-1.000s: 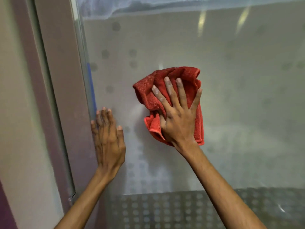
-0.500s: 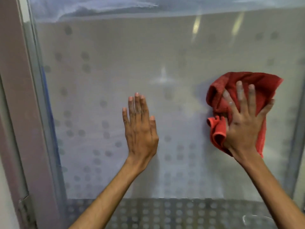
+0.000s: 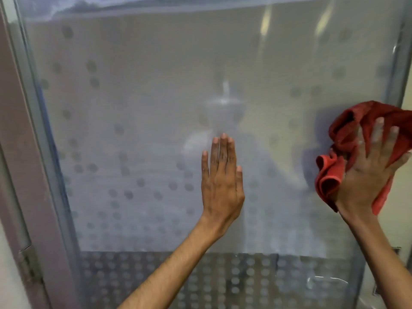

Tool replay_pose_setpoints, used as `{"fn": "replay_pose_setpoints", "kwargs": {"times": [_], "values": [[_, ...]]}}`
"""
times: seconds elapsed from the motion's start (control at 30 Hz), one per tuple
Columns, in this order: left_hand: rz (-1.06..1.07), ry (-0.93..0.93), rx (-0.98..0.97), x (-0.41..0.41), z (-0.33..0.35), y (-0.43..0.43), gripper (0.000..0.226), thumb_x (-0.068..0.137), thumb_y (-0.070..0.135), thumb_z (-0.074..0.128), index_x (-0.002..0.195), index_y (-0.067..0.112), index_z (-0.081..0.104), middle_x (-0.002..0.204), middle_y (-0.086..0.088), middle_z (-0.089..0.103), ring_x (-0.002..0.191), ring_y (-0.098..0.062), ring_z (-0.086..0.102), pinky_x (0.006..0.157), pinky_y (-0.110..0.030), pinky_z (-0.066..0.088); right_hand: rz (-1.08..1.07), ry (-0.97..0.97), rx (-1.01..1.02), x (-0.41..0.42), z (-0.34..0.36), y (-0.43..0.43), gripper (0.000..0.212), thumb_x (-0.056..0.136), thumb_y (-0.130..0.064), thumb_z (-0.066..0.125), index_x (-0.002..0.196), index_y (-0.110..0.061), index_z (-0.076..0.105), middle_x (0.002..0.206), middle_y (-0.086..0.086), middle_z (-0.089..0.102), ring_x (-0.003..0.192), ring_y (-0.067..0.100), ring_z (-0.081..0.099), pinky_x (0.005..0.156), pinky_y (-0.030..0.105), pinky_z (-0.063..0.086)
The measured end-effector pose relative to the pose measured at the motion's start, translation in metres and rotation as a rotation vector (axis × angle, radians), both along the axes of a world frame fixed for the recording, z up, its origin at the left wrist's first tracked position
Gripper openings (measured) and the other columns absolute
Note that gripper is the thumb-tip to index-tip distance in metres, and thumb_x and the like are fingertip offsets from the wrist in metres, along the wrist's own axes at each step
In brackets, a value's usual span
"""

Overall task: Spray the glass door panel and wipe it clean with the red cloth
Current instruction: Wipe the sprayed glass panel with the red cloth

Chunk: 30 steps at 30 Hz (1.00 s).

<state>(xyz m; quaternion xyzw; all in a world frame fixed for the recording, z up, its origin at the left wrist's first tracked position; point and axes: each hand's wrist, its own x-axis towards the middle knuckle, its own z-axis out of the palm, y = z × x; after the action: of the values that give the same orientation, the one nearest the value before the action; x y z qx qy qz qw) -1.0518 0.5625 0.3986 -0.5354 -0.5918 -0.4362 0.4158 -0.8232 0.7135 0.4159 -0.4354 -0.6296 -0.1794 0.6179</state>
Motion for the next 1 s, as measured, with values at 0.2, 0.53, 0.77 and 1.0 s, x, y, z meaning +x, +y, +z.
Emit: {"fn": "replay_pose_setpoints", "kwargs": {"times": [0.2, 0.53, 0.77, 1.0], "values": [[-0.044, 0.026, -0.086, 0.005, -0.026, -0.002, 0.062, 0.103, 0.021, 0.031, 0.157, 0.012, 0.004, 0.166, -0.001, -0.005, 0.155, -0.018, -0.001, 0.126, -0.038, -0.006, 0.062, 0.065, -0.1, -0.007, -0.039, 0.007, 0.064, 0.103, -0.049, 0.04, 0.152, -0.008, 0.036, 0.167, 0.014, 0.014, 0.155, 0.035, 0.006, 0.124, 0.06, 0.002], [0.031, -0.005, -0.09, -0.07, -0.031, -0.046, 0.06, 0.102, 0.022, 0.03, 0.157, 0.01, 0.01, 0.166, -0.004, 0.002, 0.155, -0.02, 0.003, 0.126, -0.041, -0.004, 0.018, 0.256, -0.087, -0.13, -0.048, -0.085, 0.058, 0.1, -0.046, 0.033, 0.155, -0.027, 0.031, 0.166, 0.013, 0.018, 0.153, 0.041, 0.011, 0.118, 0.069, 0.007], [0.134, -0.06, -0.062, -0.145, -0.027, -0.086, 0.061, 0.101, 0.024, 0.031, 0.156, 0.006, 0.009, 0.165, -0.006, 0.003, 0.155, -0.02, -0.002, 0.126, -0.043, -0.004, 0.018, 0.118, -0.026, -0.219, -0.023, -0.133, 0.069, 0.092, -0.047, 0.043, 0.157, -0.04, 0.019, 0.167, 0.008, 0.016, 0.154, 0.039, 0.01, 0.117, 0.07, 0.008], [0.24, -0.078, -0.035, -0.224, -0.041, -0.135, 0.062, 0.103, 0.027, 0.026, 0.157, 0.01, 0.002, 0.166, -0.004, -0.003, 0.155, -0.022, -0.003, 0.124, -0.045, -0.011, 0.074, -0.044, 0.088, -0.325, -0.007, -0.192, 0.079, 0.079, -0.045, 0.052, 0.154, -0.04, 0.028, 0.167, 0.007, 0.02, 0.154, 0.037, 0.012, 0.116, 0.071, 0.005]]}}
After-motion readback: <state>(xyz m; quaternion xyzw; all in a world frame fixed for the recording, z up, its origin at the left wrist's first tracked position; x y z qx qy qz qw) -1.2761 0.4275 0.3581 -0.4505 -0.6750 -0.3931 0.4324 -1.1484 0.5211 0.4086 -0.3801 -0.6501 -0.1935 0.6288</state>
